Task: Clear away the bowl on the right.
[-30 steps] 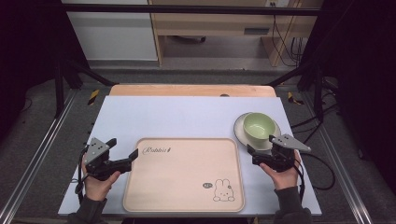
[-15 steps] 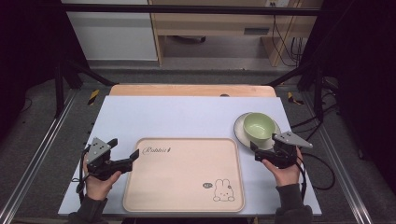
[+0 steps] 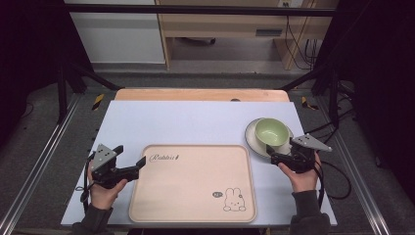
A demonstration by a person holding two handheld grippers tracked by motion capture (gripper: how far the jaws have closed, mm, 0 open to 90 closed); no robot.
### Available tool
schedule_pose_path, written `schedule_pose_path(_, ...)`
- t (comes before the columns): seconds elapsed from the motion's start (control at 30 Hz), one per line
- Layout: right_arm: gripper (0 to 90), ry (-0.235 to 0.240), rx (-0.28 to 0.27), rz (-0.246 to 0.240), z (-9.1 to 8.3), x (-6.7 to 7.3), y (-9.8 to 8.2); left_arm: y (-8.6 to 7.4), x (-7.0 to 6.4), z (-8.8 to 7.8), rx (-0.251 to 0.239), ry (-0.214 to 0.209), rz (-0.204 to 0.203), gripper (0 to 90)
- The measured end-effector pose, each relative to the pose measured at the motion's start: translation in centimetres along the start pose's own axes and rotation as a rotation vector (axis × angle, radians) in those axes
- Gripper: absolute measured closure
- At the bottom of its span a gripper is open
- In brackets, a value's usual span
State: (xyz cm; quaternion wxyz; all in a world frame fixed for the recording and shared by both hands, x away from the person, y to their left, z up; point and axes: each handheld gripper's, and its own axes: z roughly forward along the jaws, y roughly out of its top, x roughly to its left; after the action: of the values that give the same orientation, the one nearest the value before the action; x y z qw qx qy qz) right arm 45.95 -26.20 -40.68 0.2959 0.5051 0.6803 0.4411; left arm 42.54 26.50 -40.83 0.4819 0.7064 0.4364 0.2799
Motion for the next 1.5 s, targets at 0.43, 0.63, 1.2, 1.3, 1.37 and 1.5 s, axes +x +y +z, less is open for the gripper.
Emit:
schedule_pose_path(0.43,11.9,-0.035,0.023,0.03,0.7,-1.1,0.4,-0.2,0.0,0.1,0.003,-0.002,0.003,9.6)
schedule_pose_path(0.63,12.1,-0.05,0.024,0.036,0.8,-1.6,0.7,-0.2,-0.1,0.1,0.004,-0.002,0.005,9.5)
schedule_pose_path(1.2,14.3,-0.081,0.046,0.061,2.5,-2.7,1.6,-0.3,-0.1,0.2,0.011,-0.002,0.007,9.6)
schedule_pose_path(1.3,14.9,-0.088,0.06,0.06,2.9,-2.9,1.6,-0.3,-0.1,0.2,0.01,-0.002,0.006,9.6)
schedule_pose_path(1.37,15.6,-0.087,0.069,0.066,3.2,-3.0,1.6,-0.3,-0.1,0.3,0.01,-0.002,0.007,9.5)
schedule_pose_path(1.5,16.9,-0.083,0.082,0.06,3.7,-3.2,1.7,-0.4,-0.1,0.4,0.011,-0.004,0.008,9.6)
